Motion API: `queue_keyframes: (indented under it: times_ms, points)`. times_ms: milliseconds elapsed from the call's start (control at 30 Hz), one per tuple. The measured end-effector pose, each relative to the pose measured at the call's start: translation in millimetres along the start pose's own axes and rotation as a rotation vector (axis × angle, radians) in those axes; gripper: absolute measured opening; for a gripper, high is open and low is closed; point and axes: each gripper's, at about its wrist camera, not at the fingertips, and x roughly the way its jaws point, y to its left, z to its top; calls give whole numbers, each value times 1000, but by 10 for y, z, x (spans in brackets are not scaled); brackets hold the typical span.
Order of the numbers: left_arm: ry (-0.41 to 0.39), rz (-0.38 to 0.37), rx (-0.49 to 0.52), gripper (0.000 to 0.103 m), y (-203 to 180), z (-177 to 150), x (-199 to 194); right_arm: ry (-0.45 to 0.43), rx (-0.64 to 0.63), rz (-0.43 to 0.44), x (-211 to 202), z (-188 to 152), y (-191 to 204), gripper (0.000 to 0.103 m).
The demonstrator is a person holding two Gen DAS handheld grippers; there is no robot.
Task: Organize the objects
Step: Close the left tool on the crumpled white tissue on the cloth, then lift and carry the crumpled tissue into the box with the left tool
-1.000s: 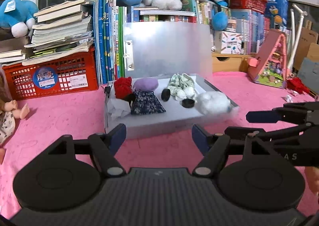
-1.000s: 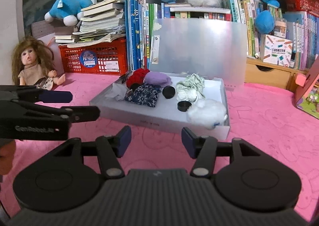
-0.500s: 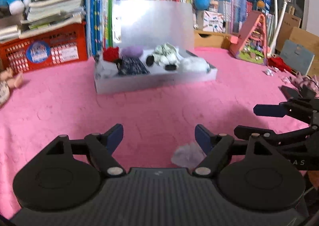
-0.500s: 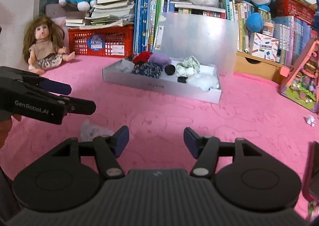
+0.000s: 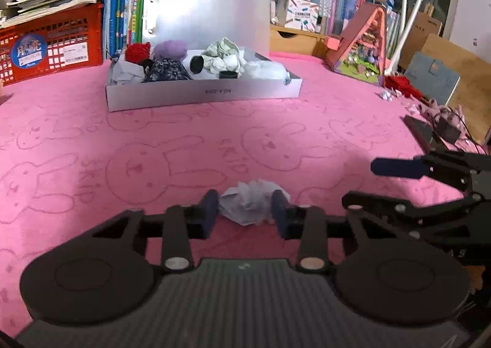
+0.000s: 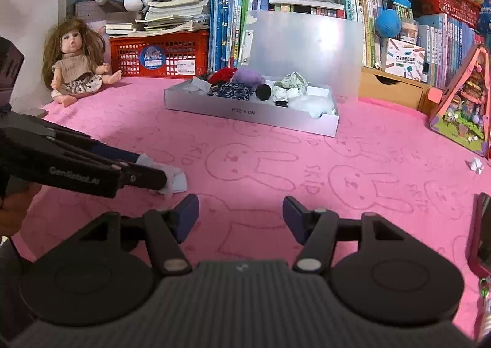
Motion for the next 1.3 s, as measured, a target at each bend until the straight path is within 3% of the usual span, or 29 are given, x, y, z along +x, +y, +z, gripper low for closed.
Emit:
queue_keyframes:
  times_ms: [333, 467, 600, 667, 800, 900, 1033, 1300]
  points:
    - [-39, 38, -34, 39, 124, 151, -36, -6, -24, 175, -86, -28, 136, 74]
    - [-48, 64, -38, 39, 161, 191, -59, 7, -108, 280, -113, -83, 307, 74]
    - [-51, 83, -32, 39, 198, 189, -104, 27, -185, 302, -72, -138, 504, 73]
    - [-47, 93, -22, 39, 211, 172, -118, 36, -193, 294, -42, -157, 554, 66]
    - [-31, 121, 5, 40, 204, 128, -119, 30, -169, 245, -20, -138, 554, 36]
    - [-25, 117, -2, 45, 212, 114, -108, 26, -112, 181, 15, -114, 463, 36]
    - [-35, 119, -6, 66, 184, 95, -120, 29, -35, 109, 85, -60, 318, 36]
    - [13, 122, 39, 68, 60, -10, 13, 29, 32, 8, 257, 11, 121, 37]
